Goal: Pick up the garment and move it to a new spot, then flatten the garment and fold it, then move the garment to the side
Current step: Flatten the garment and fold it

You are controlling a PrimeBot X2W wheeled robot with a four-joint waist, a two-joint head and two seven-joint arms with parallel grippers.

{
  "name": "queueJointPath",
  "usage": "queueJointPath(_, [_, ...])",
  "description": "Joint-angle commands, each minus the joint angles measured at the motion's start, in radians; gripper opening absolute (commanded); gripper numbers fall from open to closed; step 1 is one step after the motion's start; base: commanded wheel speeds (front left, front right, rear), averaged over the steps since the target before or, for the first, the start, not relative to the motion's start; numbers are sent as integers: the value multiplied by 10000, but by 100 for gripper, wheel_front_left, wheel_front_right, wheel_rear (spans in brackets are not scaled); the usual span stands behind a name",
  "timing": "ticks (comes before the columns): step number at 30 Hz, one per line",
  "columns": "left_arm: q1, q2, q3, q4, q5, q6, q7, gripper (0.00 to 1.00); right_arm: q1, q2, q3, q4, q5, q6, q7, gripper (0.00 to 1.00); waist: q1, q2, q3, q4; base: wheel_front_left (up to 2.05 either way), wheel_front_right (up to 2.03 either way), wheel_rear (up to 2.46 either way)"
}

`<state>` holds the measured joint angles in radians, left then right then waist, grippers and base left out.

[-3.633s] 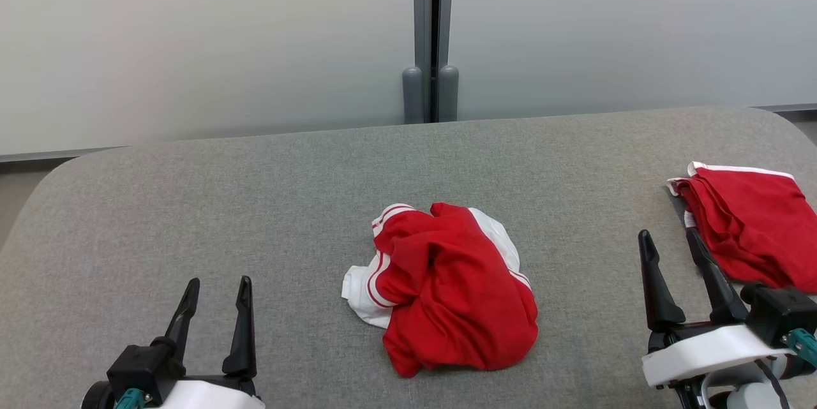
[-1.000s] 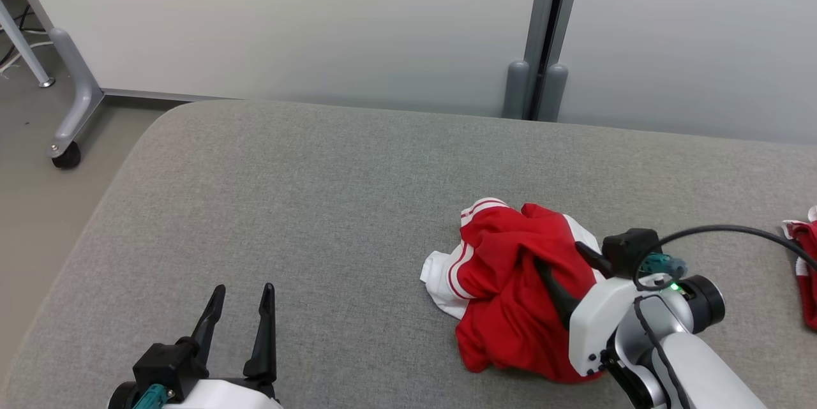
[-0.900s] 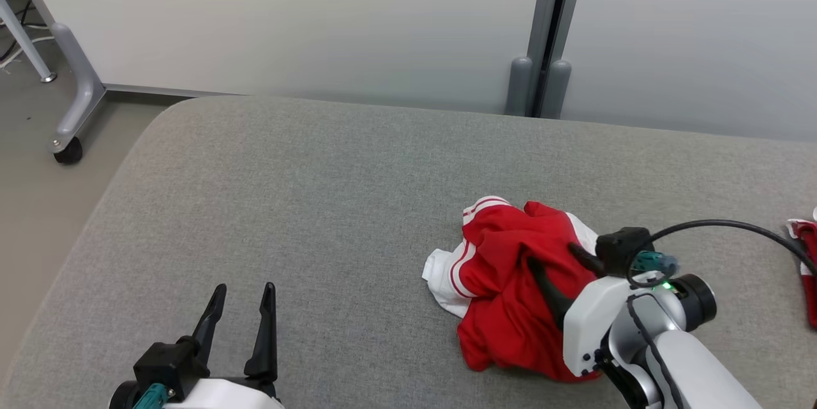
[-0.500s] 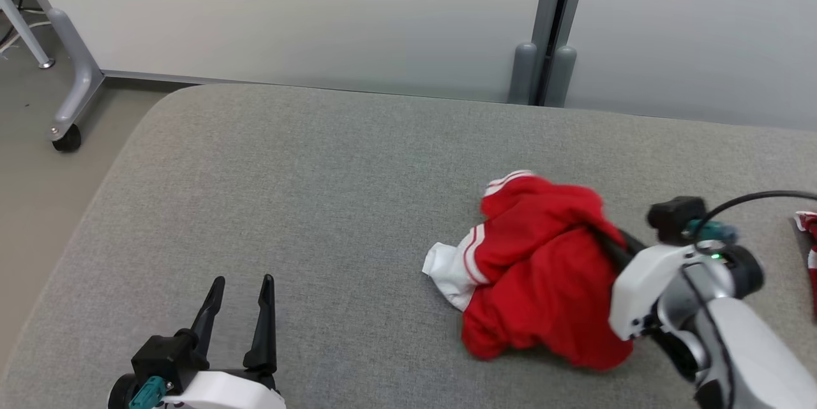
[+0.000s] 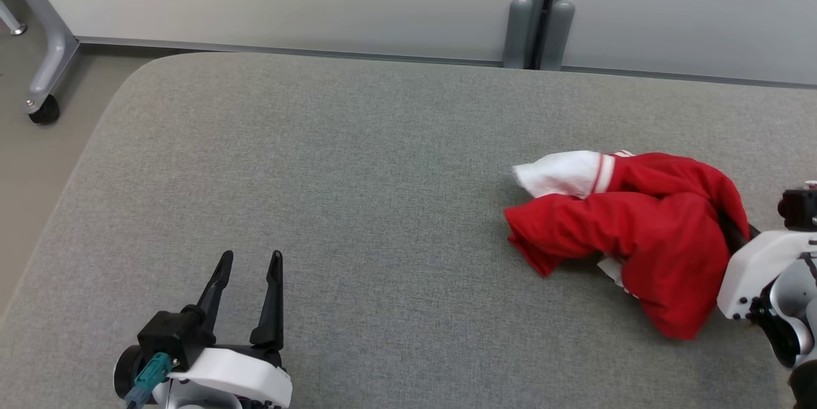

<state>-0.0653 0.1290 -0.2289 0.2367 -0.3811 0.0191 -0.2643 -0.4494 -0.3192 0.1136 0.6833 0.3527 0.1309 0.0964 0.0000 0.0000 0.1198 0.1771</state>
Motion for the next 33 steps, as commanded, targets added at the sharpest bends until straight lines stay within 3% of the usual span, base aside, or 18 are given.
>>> queueJointPath(1, [-138, 19, 12, 17, 47, -5, 2, 100, -38, -60, -45, 107, -31, -1, -43, 7, 0, 0, 28, -22, 0, 0, 0])
queueJointPath(2, [-170, 8, -1, 58, 50, -38, 2, 100, -65, -54, -125, 358, -34, -1, -52, 48, 0, 0, 35, -35, 0, 0, 0])
queueJointPath(3, [-199, 4, -7, 107, 61, -60, 4, 100, -96, -17, -179, 576, -30, -1, -43, 100, 0, 0, 22, -51, 0, 0, 0])
queueJointPath(9, [-147, 33, 1, 368, 92, -118, 4, 100, -303, 36, -519, 1272, -188, -1, -854, 100, 0, 0, -509, -208, 0, 0, 0])
queueJointPath(15, [147, 86, -2, 423, 27, -101, 4, 100, -329, 537, 189, 289, -144, 7, -1431, 100, 0, 0, -1025, -290, 0, 0, 0])
queueJointPath(20, [151, 62, -85, 434, -9, -102, 21, 100, -570, 774, 1530, -280, 258, -2, -727, 100, 0, 0, -1130, -221, 0, 0, 0])
queueJointPath(25, [36, -8, -192, 491, -74, -163, 20, 100, -1033, 673, 2484, -7, 597, -1, 413, 100, 0, 0, -1084, 117, 0, 0, 0])
queueJointPath(33, [-56, -136, -249, 620, -85, -174, 10, 100, -1840, 410, 2808, 1252, 693, -1, 1825, 100, 0, 0, -876, 743, 0, 0, 0])
